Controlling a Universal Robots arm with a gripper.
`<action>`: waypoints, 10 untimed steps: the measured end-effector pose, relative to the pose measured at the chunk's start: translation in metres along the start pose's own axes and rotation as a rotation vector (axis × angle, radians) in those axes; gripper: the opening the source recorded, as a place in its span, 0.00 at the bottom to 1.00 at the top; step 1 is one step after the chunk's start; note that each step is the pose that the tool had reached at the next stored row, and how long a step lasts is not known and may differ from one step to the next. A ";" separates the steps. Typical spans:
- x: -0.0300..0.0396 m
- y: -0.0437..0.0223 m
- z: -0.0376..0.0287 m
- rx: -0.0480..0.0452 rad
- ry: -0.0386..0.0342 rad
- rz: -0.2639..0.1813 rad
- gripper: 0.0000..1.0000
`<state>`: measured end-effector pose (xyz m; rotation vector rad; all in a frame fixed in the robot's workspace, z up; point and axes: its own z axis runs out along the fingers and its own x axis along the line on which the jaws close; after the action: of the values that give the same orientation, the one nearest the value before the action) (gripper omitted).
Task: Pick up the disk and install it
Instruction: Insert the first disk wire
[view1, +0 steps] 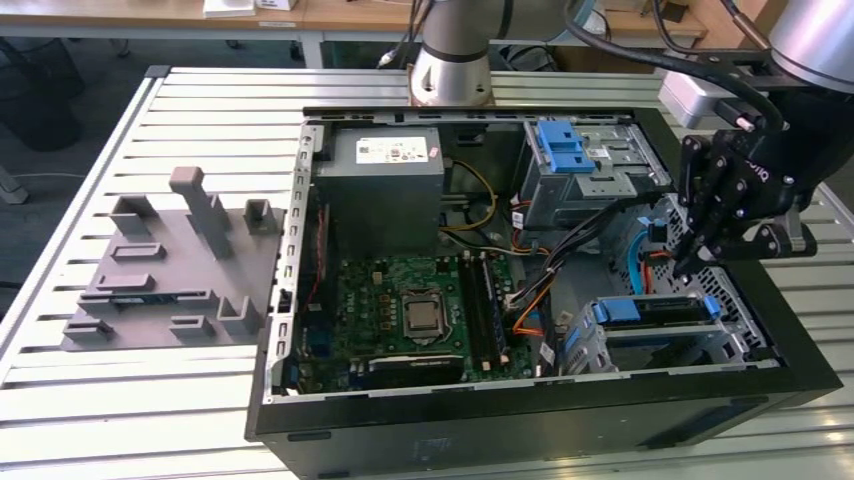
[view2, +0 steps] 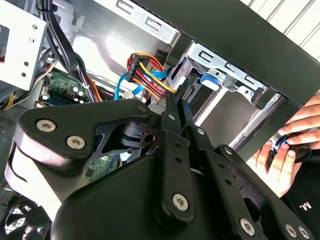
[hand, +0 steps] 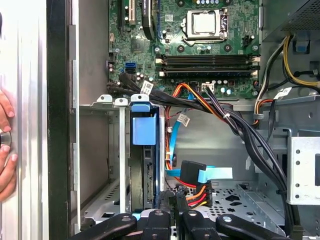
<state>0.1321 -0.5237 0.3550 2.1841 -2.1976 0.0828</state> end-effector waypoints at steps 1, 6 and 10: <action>0.0003 0.0000 0.0001 0.0000 0.0000 0.000 0.16; 0.0013 0.0000 0.0006 0.0000 -0.0001 0.000 0.16; 0.0014 0.0001 0.0007 0.0000 -0.0003 0.000 0.16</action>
<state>0.1320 -0.5252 0.3543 2.1843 -2.1977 0.0824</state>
